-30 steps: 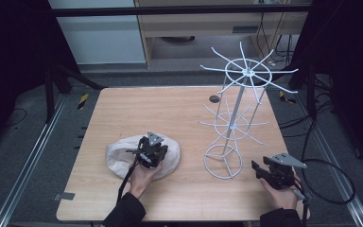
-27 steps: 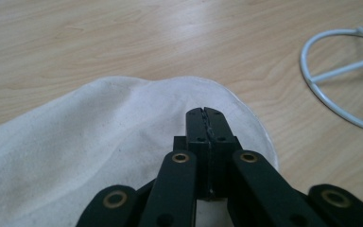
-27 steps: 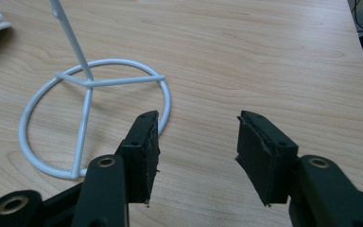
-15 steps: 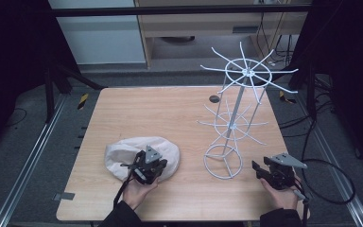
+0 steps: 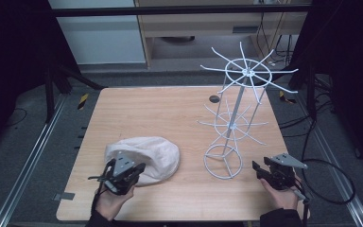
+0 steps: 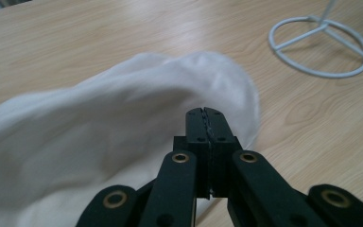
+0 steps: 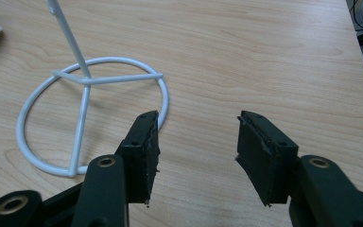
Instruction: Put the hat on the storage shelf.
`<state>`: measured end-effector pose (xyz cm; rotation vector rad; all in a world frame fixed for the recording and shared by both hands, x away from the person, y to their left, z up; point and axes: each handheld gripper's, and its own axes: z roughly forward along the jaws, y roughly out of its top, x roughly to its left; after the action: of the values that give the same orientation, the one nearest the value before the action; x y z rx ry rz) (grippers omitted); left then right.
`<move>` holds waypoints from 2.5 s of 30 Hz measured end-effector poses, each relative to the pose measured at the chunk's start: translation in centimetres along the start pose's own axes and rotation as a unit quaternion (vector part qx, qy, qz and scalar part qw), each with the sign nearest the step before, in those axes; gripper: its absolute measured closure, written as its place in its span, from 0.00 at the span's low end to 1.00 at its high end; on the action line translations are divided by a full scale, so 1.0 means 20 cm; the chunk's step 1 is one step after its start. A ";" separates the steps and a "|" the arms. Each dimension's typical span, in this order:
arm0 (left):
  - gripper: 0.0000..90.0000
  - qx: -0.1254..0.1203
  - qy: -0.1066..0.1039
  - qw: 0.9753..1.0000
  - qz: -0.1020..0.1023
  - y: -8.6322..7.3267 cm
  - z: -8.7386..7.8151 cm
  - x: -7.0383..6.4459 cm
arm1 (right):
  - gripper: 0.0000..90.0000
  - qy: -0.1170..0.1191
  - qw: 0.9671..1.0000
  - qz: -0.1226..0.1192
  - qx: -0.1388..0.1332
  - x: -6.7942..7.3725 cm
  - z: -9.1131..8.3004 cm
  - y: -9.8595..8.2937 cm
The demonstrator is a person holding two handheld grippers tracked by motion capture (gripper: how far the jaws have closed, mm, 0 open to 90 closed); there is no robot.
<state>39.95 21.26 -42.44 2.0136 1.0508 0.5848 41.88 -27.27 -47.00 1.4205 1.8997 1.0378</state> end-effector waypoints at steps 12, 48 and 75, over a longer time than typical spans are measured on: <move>1.00 0.057 0.083 0.993 -0.061 -0.16 0.07 0.30 | 0.54 0.002 1.000 0.003 -0.002 0.00 0.00 0.00; 1.00 -0.047 0.071 0.995 -0.060 0.07 0.06 0.34 | 0.53 0.003 1.000 0.003 -0.006 0.00 0.00 0.00; 1.00 0.044 0.043 0.998 -0.010 0.33 0.60 -0.06 | 0.52 0.006 1.000 -0.004 -0.011 -0.01 0.00 0.00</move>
<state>50.74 12.79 -44.34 2.0665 1.1646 0.6298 41.89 -27.37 -47.05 1.3961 1.8947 1.0620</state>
